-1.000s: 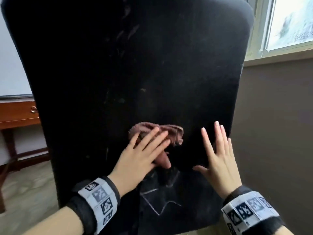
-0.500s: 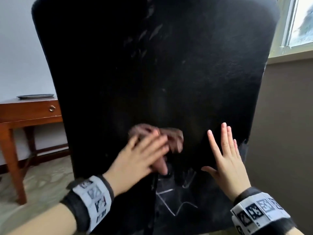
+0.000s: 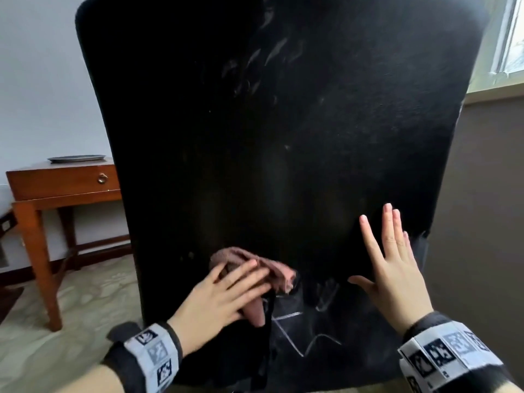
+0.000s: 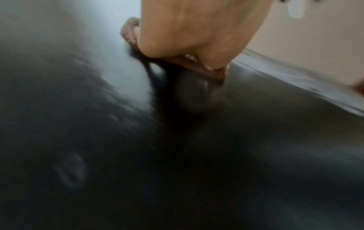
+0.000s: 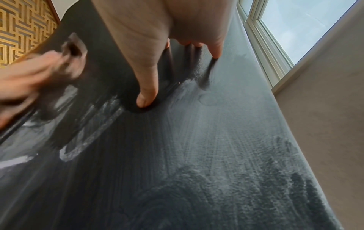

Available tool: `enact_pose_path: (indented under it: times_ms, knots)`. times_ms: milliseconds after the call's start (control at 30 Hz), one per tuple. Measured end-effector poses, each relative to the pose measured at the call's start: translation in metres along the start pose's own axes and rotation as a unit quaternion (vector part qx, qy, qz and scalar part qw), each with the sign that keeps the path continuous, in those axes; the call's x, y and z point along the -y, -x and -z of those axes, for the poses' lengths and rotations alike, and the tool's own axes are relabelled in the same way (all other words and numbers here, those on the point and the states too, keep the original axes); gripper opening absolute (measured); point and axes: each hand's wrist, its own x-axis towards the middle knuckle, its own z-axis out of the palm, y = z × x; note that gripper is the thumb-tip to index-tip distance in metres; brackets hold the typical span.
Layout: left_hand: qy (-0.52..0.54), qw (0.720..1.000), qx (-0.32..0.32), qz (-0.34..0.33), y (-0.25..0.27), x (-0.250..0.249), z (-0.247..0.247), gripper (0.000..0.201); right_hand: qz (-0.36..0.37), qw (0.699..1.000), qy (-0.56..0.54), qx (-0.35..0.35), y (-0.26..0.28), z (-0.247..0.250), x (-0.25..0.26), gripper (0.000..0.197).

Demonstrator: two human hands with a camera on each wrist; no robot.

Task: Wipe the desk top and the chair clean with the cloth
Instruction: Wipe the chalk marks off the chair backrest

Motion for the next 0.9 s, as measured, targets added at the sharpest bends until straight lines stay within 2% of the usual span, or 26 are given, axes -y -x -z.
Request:
enact_pose_path:
  times_ms: [67,133,233,300,333,367,467,500,567,633,733,833,900]
  knots:
    - [-0.002,0.999,-0.01,-0.037,0.003,0.003,-0.002,0.129,0.002,1.0,0.001,0.0,-0.002,0.0,-0.001,0.126]
    - [-0.014,0.997,-0.048,-0.051,-0.01,0.023,0.007,0.123,-0.001,1.0,0.004,0.006,-0.003,0.0,-0.002,0.126]
    - [-0.037,0.995,-0.095,0.016,-0.04,0.05,0.024,0.094,-0.008,1.0,0.002,0.012,-0.002,-0.001,-0.002,0.124]
    - [-0.011,0.993,-0.092,0.073,-0.05,0.04,0.025,0.077,-0.007,1.0,0.0,0.015,0.0,-0.002,-0.003,0.122]
    - [0.001,0.994,-0.085,0.073,-0.048,0.026,0.021,0.075,-0.003,1.0,-0.001,0.016,0.001,-0.003,-0.004,0.12]
    - [0.015,0.997,-0.063,0.043,-0.041,0.005,0.012,0.077,0.0,1.0,-0.002,0.018,0.002,-0.003,-0.006,0.119]
    - [0.028,0.992,0.019,-0.123,-0.001,-0.059,-0.014,0.101,0.001,1.0,-0.001,0.019,0.003,-0.003,-0.008,0.118]
    - [0.036,0.987,0.044,-0.15,0.009,-0.071,-0.02,0.108,0.004,1.0,0.0,0.022,0.004,-0.003,-0.009,0.118]
    - [0.05,0.982,0.042,-0.175,0.01,-0.072,-0.024,0.111,0.011,1.0,0.003,0.022,0.002,-0.003,-0.012,0.119]
    - [0.04,0.987,-0.006,-0.155,-0.007,-0.05,-0.013,0.106,0.012,1.0,0.007,0.025,0.001,-0.003,-0.012,0.119]
    - [-0.006,0.995,-0.087,-0.057,-0.046,-0.005,0.014,0.091,0.006,1.0,0.005,0.025,0.001,-0.004,-0.012,0.119]
    - [0.014,0.996,-0.082,0.001,-0.066,-0.005,0.022,0.077,0.01,1.0,0.012,0.025,0.001,-0.005,-0.012,0.118]
    - [0.049,0.998,-0.047,-0.017,-0.06,-0.036,0.016,0.077,0.009,0.999,0.017,0.026,0.001,-0.004,-0.013,0.118]
